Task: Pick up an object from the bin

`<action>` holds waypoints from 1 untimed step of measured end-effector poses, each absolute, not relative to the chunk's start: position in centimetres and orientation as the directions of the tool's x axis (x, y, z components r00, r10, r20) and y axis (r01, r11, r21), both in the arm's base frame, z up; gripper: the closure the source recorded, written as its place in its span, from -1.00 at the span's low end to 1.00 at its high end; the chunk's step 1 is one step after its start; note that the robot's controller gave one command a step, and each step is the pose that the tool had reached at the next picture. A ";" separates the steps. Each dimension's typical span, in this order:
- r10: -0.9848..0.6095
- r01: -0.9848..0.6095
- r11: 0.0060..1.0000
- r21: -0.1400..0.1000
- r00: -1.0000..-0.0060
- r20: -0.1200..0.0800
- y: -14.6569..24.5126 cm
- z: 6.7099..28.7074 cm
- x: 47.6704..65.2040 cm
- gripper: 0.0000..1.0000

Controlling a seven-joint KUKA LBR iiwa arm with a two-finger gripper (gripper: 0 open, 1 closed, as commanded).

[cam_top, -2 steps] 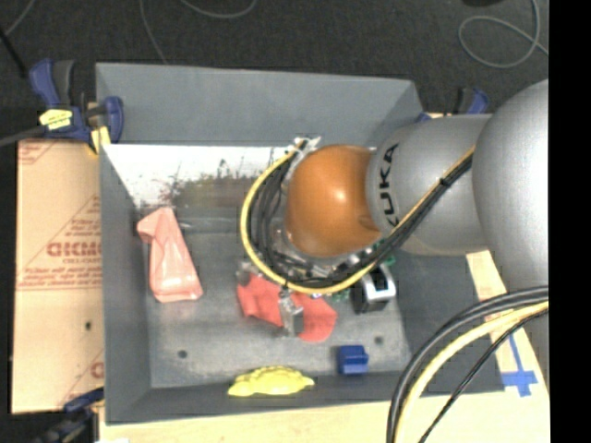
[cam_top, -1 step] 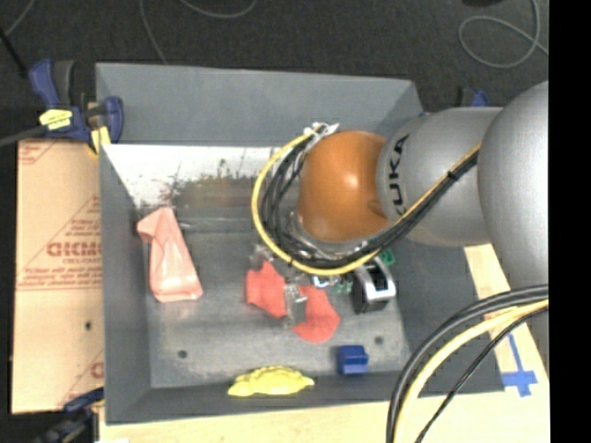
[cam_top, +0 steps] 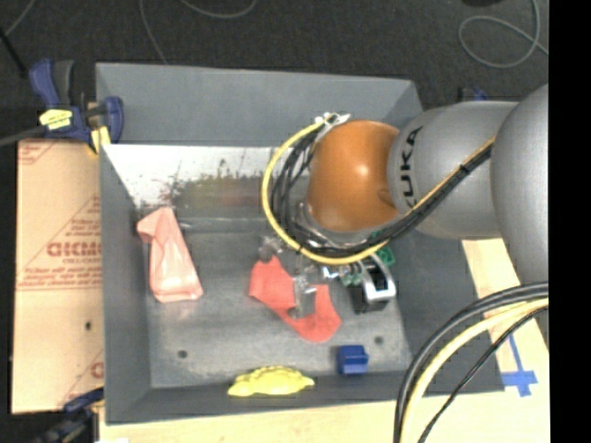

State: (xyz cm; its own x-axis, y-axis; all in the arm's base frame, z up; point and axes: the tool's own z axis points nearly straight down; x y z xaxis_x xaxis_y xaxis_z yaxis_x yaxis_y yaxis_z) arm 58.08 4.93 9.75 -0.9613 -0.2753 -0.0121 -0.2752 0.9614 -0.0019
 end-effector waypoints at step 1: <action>-0.390 -0.390 0.921 -0.002 -0.921 -0.013 4.7 10.2 58.0 -1.00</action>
Offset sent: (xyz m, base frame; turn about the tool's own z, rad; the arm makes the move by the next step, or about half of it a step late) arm 0.0017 -0.0181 -0.0183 -0.1348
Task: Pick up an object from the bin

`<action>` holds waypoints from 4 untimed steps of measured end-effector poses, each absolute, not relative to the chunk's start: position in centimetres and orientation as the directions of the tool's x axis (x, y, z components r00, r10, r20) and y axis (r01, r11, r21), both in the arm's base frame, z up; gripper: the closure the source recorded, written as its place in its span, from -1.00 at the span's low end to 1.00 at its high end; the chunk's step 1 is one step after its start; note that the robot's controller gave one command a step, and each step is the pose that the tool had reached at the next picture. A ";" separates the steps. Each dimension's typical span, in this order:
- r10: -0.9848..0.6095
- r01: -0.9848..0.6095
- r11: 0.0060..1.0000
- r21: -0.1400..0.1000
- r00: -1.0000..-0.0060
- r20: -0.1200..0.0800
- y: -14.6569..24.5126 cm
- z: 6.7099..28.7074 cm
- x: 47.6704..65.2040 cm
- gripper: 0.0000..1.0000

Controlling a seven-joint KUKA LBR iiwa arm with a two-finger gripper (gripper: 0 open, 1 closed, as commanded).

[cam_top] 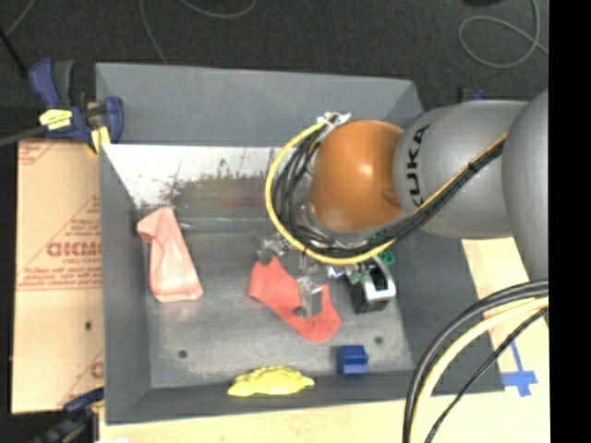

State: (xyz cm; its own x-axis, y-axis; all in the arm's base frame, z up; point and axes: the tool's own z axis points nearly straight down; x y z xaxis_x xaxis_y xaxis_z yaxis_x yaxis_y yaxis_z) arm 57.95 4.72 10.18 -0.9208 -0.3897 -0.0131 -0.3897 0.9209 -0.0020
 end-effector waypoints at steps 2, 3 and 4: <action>-0.513 -0.513 0.859 -0.005 -0.859 -0.017 2.1 7.2 58.3 1.00; -0.511 -0.511 0.859 -0.005 -0.859 -0.017 2.1 7.2 58.3 1.00; -0.513 -0.513 0.859 -0.005 -0.858 -0.021 1.8 13.4 60.4 1.00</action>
Offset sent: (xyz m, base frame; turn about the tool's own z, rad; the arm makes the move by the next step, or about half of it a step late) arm 0.0012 -0.0251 -0.0315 -0.1436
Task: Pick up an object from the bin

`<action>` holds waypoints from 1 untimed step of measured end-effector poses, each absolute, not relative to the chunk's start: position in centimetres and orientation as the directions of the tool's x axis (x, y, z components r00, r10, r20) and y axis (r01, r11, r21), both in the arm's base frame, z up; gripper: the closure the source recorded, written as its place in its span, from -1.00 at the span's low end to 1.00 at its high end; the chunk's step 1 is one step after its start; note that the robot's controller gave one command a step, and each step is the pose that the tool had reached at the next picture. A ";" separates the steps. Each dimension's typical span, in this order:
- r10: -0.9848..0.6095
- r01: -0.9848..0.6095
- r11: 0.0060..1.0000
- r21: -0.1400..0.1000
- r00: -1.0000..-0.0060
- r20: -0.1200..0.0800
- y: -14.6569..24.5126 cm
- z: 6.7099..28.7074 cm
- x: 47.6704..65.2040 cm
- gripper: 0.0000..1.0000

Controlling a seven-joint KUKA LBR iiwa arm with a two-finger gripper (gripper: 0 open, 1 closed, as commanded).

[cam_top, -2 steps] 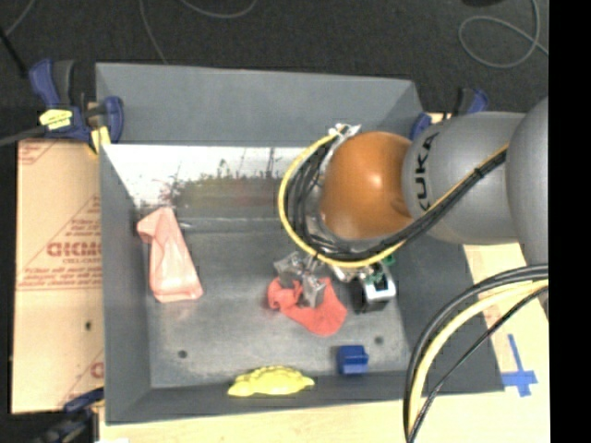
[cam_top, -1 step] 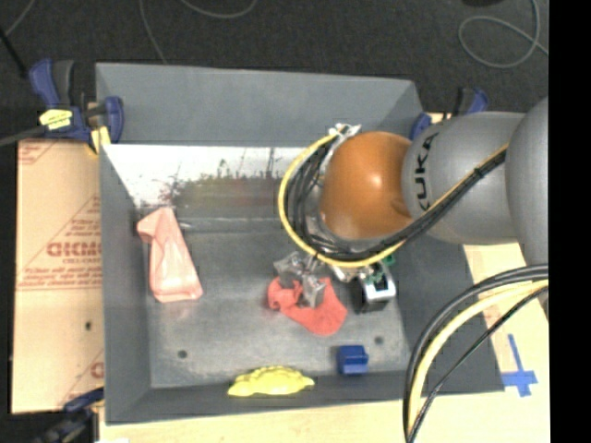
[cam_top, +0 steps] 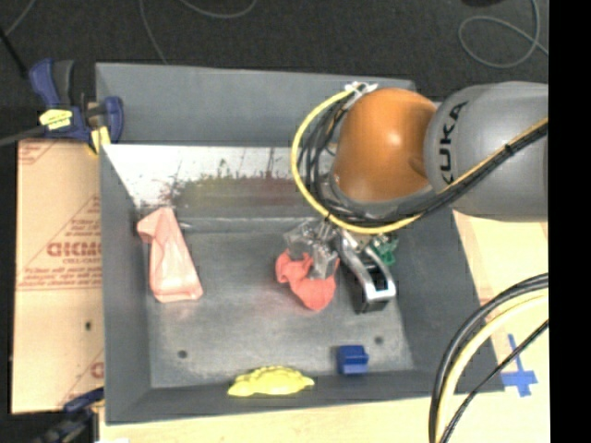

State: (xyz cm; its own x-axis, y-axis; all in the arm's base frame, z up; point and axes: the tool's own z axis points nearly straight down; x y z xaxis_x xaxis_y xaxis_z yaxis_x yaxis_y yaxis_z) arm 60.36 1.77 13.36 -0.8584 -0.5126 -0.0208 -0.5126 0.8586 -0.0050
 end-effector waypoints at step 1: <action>-0.511 -0.511 0.859 -0.004 -0.859 -0.020 1.8 13.4 60.4 1.00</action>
Offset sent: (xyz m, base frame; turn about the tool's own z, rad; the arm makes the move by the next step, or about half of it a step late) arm 0.0000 0.0000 0.0000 0.0000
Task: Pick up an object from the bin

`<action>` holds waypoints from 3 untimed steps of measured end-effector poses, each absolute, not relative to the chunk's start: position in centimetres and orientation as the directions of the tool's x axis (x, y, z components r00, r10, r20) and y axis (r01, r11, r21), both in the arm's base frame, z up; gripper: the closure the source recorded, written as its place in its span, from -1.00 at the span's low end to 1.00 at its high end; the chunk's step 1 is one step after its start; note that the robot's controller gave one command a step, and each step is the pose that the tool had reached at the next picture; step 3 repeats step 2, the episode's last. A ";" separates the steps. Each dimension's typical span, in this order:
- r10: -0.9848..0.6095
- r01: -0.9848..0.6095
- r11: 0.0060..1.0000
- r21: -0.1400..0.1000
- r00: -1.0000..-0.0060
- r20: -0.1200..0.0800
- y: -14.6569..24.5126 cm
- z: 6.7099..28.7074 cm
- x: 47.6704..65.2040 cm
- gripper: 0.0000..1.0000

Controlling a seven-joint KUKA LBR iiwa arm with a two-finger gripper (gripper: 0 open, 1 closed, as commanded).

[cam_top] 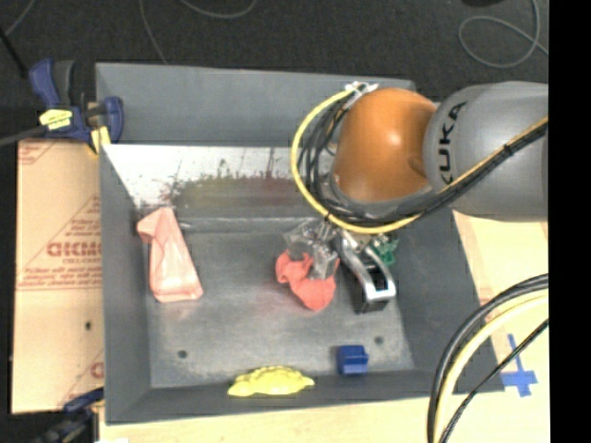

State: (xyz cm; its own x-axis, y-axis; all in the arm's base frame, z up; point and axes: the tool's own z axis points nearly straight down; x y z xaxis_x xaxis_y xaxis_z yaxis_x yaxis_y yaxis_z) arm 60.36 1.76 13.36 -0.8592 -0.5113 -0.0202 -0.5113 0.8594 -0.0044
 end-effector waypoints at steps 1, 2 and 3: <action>-0.510 -0.510 0.860 -0.004 -0.860 -0.020 1.7 13.4 60.3 1.00; -0.509 -0.509 0.861 -0.004 -0.861 -0.019 1.8 13.4 60.3 1.00; -0.509 -0.509 0.861 -0.004 -0.861 -0.019 1.8 13.4 60.3 1.00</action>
Offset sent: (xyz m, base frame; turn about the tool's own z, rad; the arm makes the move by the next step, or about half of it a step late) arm 0.0000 0.0000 0.0000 0.0000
